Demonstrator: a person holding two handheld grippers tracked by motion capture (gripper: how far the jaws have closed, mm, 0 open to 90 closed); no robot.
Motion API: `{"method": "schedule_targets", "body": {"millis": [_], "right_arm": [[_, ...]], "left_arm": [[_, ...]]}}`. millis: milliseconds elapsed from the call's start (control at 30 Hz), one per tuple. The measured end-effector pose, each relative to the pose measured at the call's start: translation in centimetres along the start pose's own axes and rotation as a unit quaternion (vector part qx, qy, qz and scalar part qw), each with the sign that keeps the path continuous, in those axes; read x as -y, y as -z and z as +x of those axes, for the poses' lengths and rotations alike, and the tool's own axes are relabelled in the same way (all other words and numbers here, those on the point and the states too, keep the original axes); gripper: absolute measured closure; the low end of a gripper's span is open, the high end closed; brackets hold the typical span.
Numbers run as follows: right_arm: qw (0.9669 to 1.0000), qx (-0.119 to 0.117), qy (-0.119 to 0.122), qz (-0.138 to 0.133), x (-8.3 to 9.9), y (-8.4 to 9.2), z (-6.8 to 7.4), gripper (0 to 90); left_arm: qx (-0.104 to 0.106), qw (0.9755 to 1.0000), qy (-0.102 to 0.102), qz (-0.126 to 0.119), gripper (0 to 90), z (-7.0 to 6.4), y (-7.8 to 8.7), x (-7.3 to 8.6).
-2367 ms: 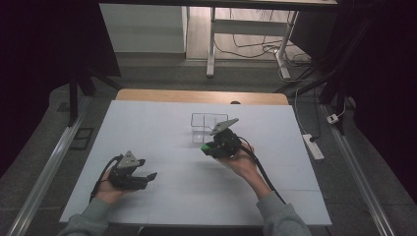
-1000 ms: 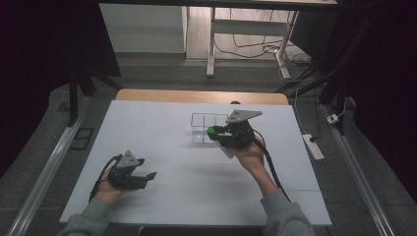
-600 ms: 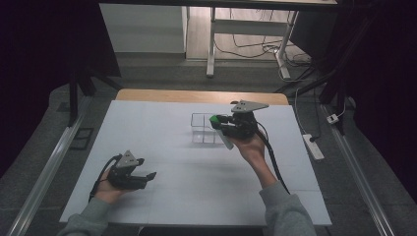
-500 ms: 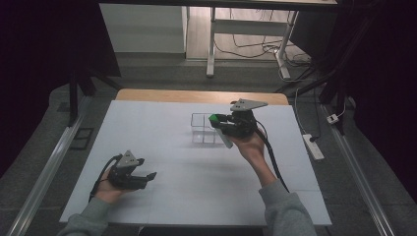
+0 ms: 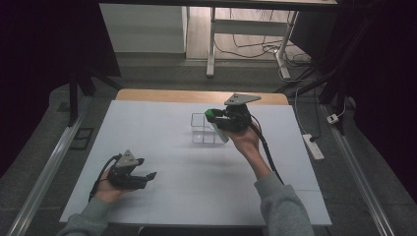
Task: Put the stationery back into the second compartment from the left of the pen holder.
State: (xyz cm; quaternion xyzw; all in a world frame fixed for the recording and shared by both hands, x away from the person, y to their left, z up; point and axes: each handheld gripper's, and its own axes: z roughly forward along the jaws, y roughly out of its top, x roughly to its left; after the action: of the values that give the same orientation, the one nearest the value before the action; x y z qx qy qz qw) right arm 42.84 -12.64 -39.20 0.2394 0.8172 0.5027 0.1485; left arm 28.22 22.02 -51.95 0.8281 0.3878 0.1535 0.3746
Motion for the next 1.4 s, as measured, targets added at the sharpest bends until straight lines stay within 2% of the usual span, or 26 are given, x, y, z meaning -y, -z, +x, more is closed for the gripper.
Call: {"method": "schedule_targets", "body": {"millis": [600, 767, 1000, 1100, 1400], "right_arm": [[0.9996, 0.019, 0.000, -0.022, -0.8, -3.0, -0.7, 66.8], [0.9992, 0.027, -0.004, -0.029, -1.1, -3.7, -1.4, 66.7], [0.9977, 0.034, -0.014, -0.057, -1.7, -4.5, -2.4, 66.7], [0.9974, 0.038, -0.017, -0.059, -1.8, -5.0, -2.8, 66.7], [0.9971, 0.029, -0.024, -0.066, -1.7, -6.3, -3.3, 66.5]], "left_arm": [[0.006, 1.0000, -0.001, -0.001, 26.7, 0.0, 0.0, 0.0], [0.007, 1.0000, -0.001, -0.002, 26.7, 0.0, 0.0, 0.0], [0.007, 1.0000, -0.001, 0.001, 26.7, 0.1, -0.2, 0.0], [0.007, 1.0000, -0.001, 0.001, 26.7, 0.1, -0.1, 0.0], [0.007, 1.0000, -0.001, 0.004, 26.6, 0.2, -0.2, 0.0]]}}
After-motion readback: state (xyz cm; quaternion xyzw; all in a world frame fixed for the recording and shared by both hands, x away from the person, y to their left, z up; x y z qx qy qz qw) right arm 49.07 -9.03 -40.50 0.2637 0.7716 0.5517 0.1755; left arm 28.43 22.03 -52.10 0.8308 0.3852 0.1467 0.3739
